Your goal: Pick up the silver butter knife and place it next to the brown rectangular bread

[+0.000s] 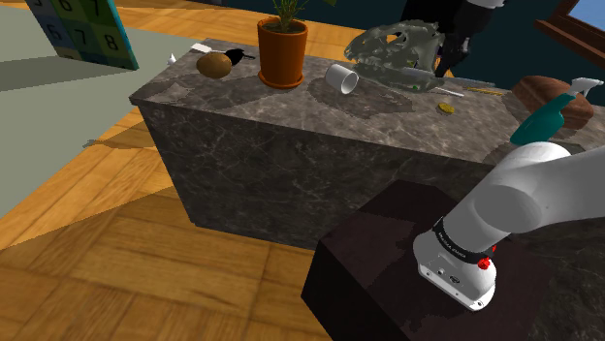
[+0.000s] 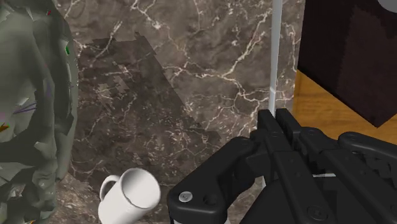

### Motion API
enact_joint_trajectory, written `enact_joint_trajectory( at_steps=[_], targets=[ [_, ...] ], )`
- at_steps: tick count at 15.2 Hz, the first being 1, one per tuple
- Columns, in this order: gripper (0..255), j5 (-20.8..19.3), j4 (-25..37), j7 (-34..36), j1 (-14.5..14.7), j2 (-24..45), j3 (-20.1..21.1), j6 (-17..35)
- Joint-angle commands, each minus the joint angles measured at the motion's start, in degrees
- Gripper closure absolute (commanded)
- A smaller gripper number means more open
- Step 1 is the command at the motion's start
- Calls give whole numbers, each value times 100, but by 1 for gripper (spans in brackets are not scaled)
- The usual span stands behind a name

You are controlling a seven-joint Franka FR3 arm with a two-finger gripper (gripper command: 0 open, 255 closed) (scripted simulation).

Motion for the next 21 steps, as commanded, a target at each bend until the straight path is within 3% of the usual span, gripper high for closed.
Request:
enact_joint_trajectory(
  at_steps=[1,12,21],
  targets=[
    [255,-149,45,-287,-120,-66,-224,-78],
    [255,-821,640,-1820,-535,16,-1525,-287],
    [255,-1040,1661,-3176,-358,619,-2911,-300]
  ],
)
